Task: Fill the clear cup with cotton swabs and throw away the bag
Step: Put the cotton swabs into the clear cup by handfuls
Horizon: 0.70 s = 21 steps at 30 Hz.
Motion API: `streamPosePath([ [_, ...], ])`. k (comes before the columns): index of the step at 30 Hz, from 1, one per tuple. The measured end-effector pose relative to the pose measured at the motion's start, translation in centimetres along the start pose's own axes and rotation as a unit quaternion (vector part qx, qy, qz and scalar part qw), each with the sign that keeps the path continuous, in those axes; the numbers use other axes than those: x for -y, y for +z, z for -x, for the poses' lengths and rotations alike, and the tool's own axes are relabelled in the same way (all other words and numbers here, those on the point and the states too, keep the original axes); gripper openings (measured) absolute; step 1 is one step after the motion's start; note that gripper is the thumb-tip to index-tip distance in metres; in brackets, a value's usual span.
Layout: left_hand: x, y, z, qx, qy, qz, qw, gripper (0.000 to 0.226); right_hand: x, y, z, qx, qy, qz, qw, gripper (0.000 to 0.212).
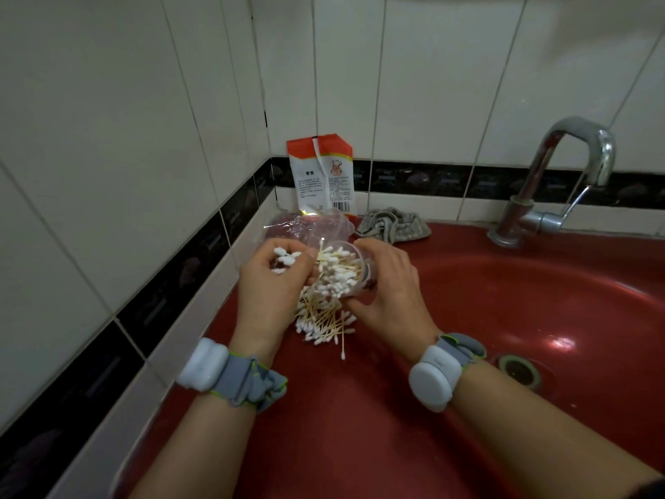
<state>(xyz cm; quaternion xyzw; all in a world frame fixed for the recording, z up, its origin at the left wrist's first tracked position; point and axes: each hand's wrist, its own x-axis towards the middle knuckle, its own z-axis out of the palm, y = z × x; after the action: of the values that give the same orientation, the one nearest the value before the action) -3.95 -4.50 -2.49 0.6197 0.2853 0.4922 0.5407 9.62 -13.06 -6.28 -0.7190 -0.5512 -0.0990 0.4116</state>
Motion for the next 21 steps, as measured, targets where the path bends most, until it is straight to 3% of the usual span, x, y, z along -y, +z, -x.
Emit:
streamPosePath([
  [7, 0.6, 0.7, 0.5, 0.025, 0.081, -0.134, 0.987, 0.013, 0.4, 0.3, 0.2, -0.007, -0.024, -0.005, 1.000, 0.070],
  [10, 1.1, 1.0, 0.2, 0.036, 0.151, -0.235, 0.960, 0.009, 0.4, 0.5, 0.3, -0.012, -0.031, -0.009, 0.999, 0.071],
  [13, 1.5, 1.3, 0.1, 0.029, 0.173, -0.315, 0.933, 0.032, 0.6, 0.5, 0.3, -0.013, -0.032, -0.022, 0.999, 0.070],
  [17, 1.3, 1.3, -0.1, -0.014, 0.144, -0.303, 0.942, 0.061, 0.4, 0.6, 0.3, -0.016, -0.044, -0.032, 0.998, 0.071],
  [21, 1.6, 0.7, -0.7, -0.021, 0.097, -0.201, 0.974, 0.051, 0.2, 0.6, 0.2, -0.018, -0.038, -0.031, 0.999, 0.071],
])
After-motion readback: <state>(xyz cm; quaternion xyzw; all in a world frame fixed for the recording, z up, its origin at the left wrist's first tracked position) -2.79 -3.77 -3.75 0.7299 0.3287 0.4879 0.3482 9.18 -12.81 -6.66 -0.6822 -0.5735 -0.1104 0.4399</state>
